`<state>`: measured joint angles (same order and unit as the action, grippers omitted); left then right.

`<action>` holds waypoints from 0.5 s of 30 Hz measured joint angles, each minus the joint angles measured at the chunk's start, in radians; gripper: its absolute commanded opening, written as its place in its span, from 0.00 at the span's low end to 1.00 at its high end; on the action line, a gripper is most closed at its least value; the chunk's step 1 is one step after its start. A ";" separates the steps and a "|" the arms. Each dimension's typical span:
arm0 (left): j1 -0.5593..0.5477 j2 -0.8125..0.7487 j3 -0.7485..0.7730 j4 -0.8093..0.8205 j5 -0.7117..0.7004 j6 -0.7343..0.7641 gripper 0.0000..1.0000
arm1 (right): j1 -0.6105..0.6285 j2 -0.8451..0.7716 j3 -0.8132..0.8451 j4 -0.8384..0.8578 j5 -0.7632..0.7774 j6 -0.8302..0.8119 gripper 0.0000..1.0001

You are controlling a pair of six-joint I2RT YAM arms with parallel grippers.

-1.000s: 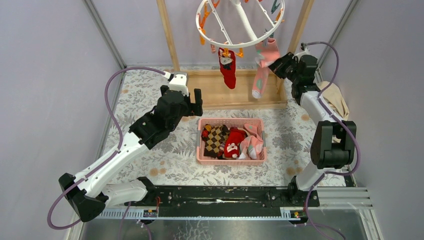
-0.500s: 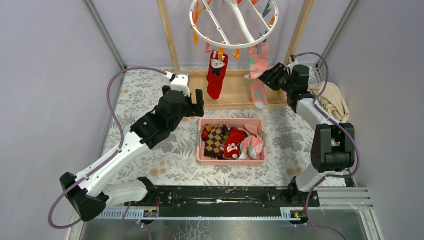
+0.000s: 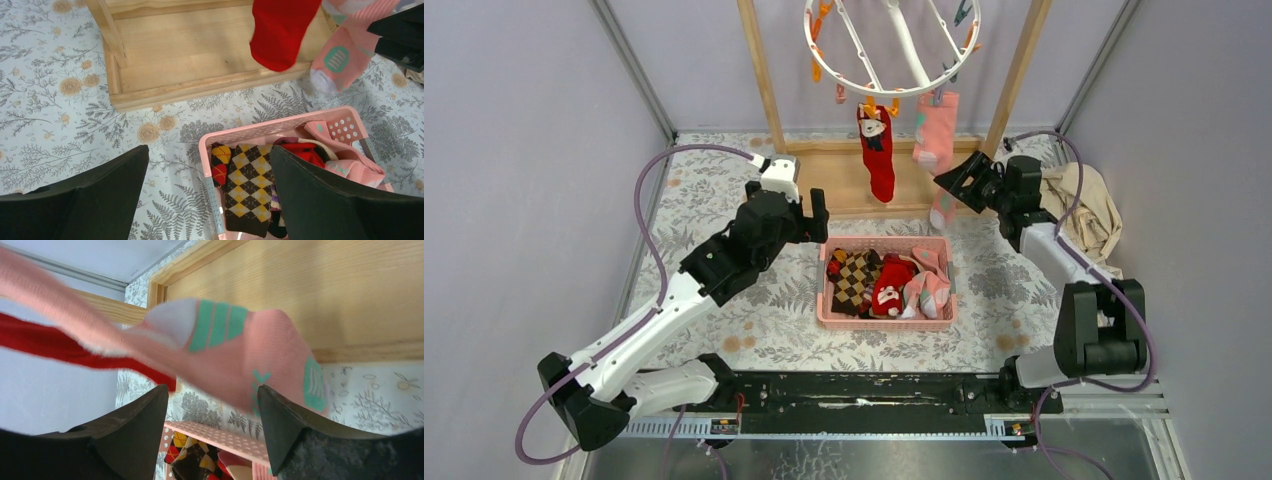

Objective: Remove the socks clipped to the hanger
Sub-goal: Adjust the hanger on the clothesline.

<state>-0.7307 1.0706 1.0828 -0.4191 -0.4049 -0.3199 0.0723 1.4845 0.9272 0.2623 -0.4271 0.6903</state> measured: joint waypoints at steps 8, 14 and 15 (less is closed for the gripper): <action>0.000 -0.051 -0.074 -0.001 0.037 -0.022 0.99 | 0.017 -0.158 -0.043 -0.127 0.069 -0.061 0.78; 0.000 -0.121 -0.119 -0.005 0.063 -0.043 0.99 | 0.024 -0.292 -0.069 -0.283 0.101 -0.117 0.85; 0.000 -0.134 -0.124 -0.006 0.070 -0.048 0.99 | 0.028 -0.320 -0.071 -0.315 0.101 -0.125 0.89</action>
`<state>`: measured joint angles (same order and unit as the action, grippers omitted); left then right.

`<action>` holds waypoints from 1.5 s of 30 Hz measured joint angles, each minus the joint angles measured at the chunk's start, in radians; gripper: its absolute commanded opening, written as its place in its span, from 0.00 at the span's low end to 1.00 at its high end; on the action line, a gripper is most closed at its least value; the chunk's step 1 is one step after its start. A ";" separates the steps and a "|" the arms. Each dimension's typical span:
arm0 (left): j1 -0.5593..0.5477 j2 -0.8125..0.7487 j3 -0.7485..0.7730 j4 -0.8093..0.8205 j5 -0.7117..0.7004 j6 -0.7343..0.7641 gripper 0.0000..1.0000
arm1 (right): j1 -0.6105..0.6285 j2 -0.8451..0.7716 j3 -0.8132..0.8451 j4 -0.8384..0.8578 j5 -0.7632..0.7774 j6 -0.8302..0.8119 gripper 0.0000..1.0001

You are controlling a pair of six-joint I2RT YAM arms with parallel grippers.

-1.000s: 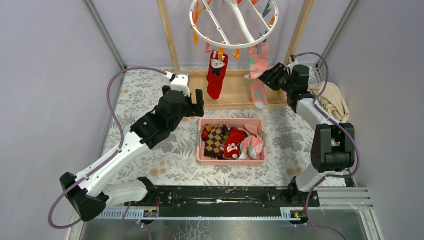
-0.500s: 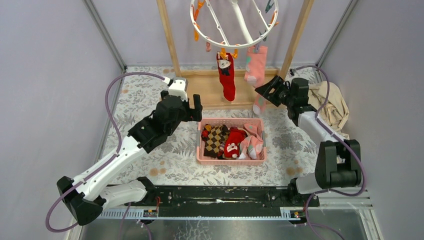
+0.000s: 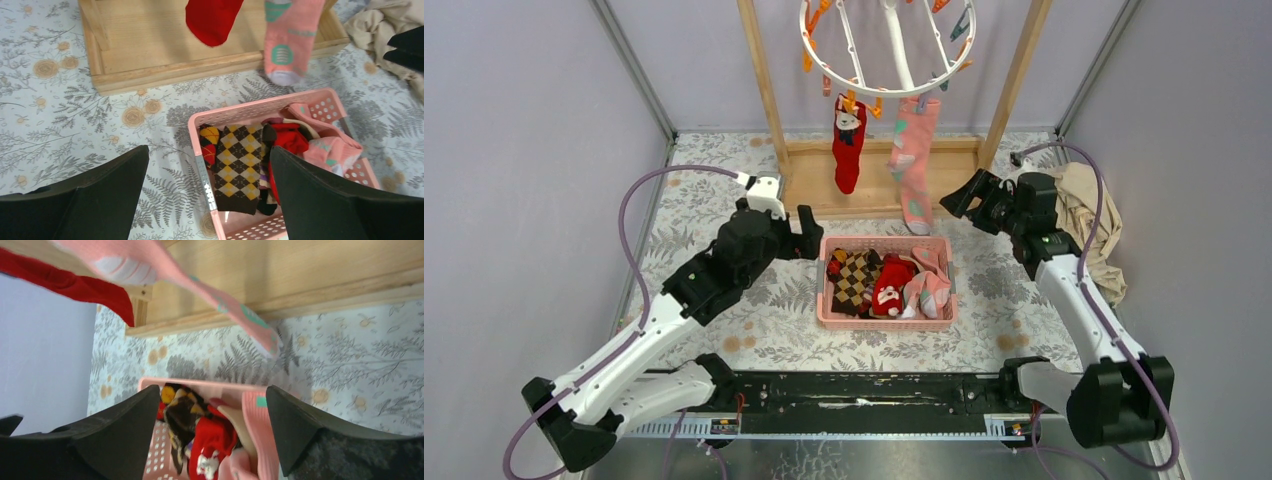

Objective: Remove the socks clipped to the hanger
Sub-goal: Adjust the hanger on the clothesline, then remove the sock from the hanger.

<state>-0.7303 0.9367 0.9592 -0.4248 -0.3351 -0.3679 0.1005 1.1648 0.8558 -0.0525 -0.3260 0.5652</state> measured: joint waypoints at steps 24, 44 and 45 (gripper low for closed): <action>0.002 -0.291 -0.123 -0.134 0.157 -0.174 0.99 | 0.032 -0.708 -0.200 -0.412 -0.127 0.010 1.00; 0.003 -0.186 -0.055 -0.240 0.329 -0.256 0.99 | 0.098 -0.596 -0.188 -0.494 -0.029 -0.013 0.95; 0.003 -0.198 -0.077 -0.250 0.329 -0.259 0.99 | 0.099 -0.595 -0.189 -0.505 -0.023 -0.023 0.93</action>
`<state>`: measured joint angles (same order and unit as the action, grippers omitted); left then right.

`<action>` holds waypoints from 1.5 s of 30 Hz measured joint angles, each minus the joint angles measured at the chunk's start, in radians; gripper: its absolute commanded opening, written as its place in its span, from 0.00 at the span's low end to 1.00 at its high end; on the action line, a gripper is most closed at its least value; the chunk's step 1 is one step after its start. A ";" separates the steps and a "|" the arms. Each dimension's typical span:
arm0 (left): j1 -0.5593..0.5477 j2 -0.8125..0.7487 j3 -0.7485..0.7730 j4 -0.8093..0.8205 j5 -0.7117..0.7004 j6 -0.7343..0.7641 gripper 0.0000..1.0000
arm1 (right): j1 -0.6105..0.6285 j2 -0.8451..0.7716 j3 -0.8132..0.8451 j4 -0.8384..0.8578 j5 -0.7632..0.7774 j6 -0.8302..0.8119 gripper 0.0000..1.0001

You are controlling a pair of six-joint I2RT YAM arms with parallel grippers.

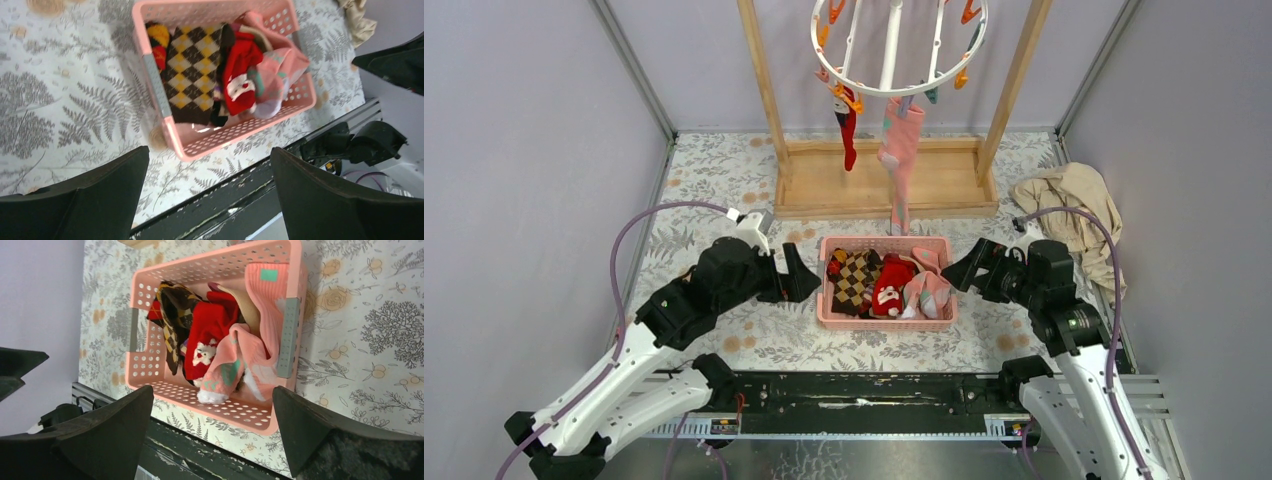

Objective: Remove the socks clipped to the hanger
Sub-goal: Remove the sock from the hanger.

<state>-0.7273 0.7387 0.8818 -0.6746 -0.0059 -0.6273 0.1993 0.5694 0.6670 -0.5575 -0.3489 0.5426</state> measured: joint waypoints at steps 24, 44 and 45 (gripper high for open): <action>0.000 0.075 -0.058 0.017 -0.124 -0.009 0.99 | 0.002 0.376 0.198 0.063 0.103 -0.105 0.87; 0.015 0.265 0.014 0.134 -0.101 0.080 0.99 | 0.095 0.644 0.111 0.528 0.151 -0.095 0.72; 0.015 0.247 0.014 0.133 -0.101 0.080 0.99 | 0.113 0.671 0.116 0.554 0.151 -0.098 0.72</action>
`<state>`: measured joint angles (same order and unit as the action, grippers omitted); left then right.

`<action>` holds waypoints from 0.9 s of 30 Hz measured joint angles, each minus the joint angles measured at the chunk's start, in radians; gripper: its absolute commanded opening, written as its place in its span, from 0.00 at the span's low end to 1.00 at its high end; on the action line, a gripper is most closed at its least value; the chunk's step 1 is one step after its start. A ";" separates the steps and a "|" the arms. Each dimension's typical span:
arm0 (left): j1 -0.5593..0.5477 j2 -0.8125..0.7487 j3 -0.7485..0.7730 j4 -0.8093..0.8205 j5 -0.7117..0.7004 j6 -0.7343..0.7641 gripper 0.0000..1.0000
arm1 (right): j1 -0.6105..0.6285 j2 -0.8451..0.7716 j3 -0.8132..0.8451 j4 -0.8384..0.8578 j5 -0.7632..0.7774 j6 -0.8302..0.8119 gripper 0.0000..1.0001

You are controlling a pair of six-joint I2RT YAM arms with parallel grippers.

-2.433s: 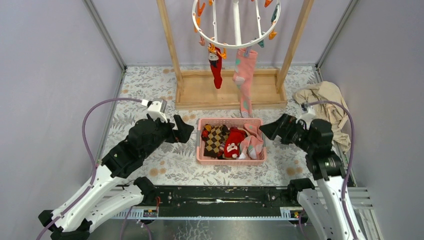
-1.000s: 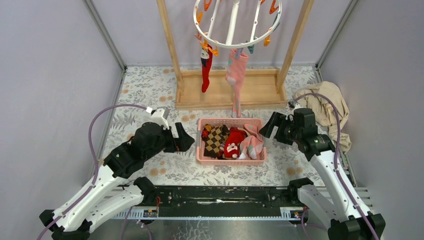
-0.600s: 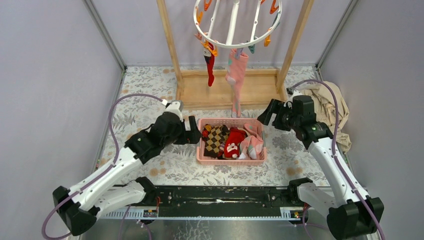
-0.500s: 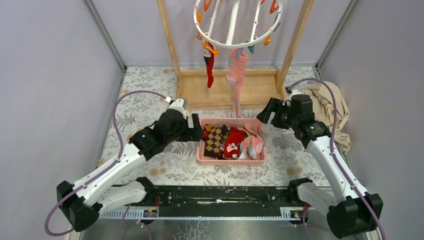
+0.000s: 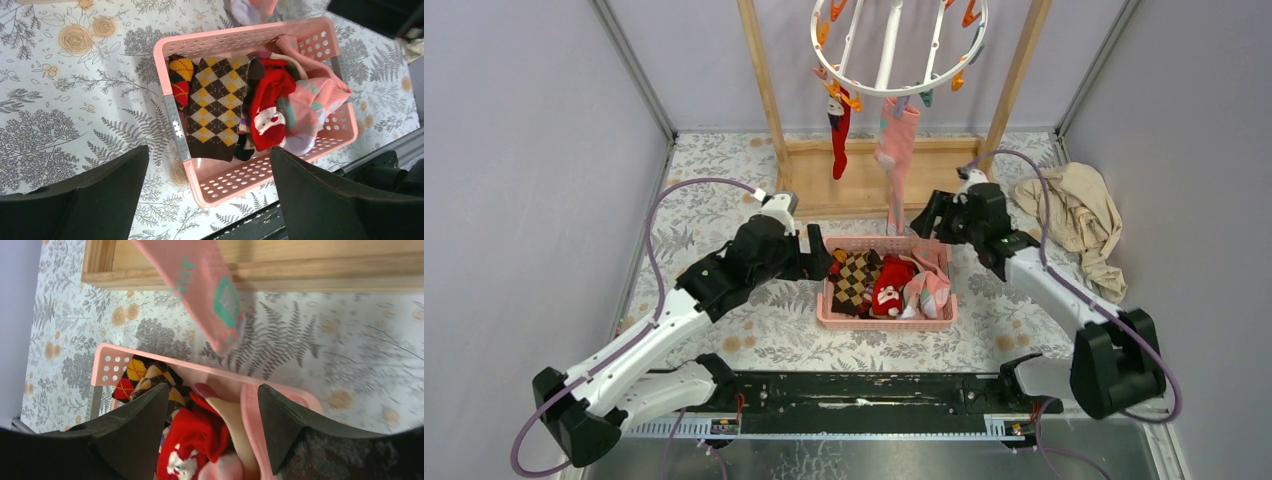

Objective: Remove the socks clipped to the hanger
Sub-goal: Remove the sock from the hanger.

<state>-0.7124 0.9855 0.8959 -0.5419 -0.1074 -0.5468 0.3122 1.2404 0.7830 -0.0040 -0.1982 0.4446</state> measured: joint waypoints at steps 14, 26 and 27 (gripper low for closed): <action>0.000 -0.076 0.006 -0.052 -0.013 -0.019 0.99 | 0.114 0.337 0.200 0.173 0.111 -0.021 0.42; 0.000 -0.059 0.044 -0.083 -0.014 -0.019 0.99 | 0.114 0.413 0.314 0.173 0.092 0.002 0.00; 0.000 -0.062 0.051 -0.085 -0.014 -0.019 0.99 | 0.114 0.404 0.314 0.171 0.079 0.010 0.00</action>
<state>-0.7124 0.9237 0.9470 -0.6270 -0.1215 -0.5655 0.4263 1.6447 1.0969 0.1673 -0.1196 0.4545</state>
